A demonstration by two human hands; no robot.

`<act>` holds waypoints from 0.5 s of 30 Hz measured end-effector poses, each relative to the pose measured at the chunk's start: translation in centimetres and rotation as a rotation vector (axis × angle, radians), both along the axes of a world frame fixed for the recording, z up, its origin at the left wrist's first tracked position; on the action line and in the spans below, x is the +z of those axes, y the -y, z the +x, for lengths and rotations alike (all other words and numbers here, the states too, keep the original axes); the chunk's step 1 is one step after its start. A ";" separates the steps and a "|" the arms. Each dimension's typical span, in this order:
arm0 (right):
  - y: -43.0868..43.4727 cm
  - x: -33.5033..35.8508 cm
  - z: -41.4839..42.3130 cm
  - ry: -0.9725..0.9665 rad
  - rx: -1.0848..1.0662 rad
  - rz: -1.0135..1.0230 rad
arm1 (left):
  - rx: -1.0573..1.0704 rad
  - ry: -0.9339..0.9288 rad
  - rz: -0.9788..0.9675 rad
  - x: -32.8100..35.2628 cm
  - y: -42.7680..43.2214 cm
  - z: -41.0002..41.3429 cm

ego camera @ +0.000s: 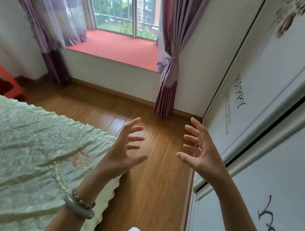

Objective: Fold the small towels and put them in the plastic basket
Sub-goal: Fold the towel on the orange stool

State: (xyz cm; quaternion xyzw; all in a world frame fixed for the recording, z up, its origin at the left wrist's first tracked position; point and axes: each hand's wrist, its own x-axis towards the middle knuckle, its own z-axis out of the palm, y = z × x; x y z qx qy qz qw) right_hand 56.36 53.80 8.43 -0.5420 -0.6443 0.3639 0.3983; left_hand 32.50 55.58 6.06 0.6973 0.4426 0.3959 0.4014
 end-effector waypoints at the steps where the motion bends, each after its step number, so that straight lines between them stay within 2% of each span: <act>1: -1.6 -0.1 0.3 -0.004 0.011 -0.008 | 0.012 0.001 0.001 -0.1 -1.5 0.2; 15: -29.7 -0.6 1.8 0.013 0.085 -0.005 | 0.117 -0.017 0.057 -1.5 -28.2 1.2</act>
